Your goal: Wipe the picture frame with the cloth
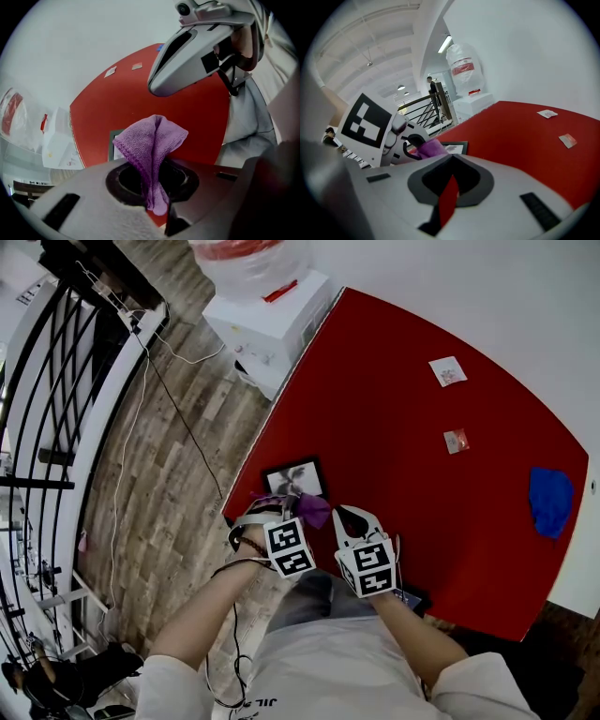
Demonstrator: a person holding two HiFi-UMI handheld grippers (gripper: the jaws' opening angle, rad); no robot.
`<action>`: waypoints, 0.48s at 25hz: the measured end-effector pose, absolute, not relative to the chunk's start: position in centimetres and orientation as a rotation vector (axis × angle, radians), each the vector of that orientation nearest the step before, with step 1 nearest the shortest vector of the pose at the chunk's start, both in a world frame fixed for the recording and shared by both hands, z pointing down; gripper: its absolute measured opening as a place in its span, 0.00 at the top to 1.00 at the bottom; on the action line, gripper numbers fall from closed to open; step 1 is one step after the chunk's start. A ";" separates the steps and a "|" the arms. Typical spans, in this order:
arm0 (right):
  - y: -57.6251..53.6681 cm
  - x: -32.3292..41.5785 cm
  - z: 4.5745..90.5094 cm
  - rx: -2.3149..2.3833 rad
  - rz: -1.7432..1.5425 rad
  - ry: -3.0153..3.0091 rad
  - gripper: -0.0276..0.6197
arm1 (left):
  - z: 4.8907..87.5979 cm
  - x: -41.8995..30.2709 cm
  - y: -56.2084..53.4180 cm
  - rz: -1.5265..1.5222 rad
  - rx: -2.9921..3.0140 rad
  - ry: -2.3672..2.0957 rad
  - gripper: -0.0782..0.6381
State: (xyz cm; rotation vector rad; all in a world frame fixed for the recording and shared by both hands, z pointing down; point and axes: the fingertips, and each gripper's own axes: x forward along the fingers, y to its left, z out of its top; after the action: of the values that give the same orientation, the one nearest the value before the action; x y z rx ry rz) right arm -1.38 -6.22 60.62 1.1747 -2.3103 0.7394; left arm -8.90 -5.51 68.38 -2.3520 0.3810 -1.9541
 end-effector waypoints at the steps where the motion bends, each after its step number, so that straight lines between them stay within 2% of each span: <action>1: -6.1 -1.5 60.6 1.172 0.740 -2.312 0.95 | 68.4 -9.0 -5.8 -1.955 -2.349 0.388 0.80; 12: -5.3 -1.4 60.3 1.173 0.754 -2.313 0.95 | 67.0 -9.6 -16.5 -1.963 -2.404 0.590 0.80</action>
State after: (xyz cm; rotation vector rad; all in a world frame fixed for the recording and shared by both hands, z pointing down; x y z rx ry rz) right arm -1.40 -5.29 60.33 1.1731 -2.3126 0.7535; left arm -9.63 -16.50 67.04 -2.4044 0.5904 -1.9626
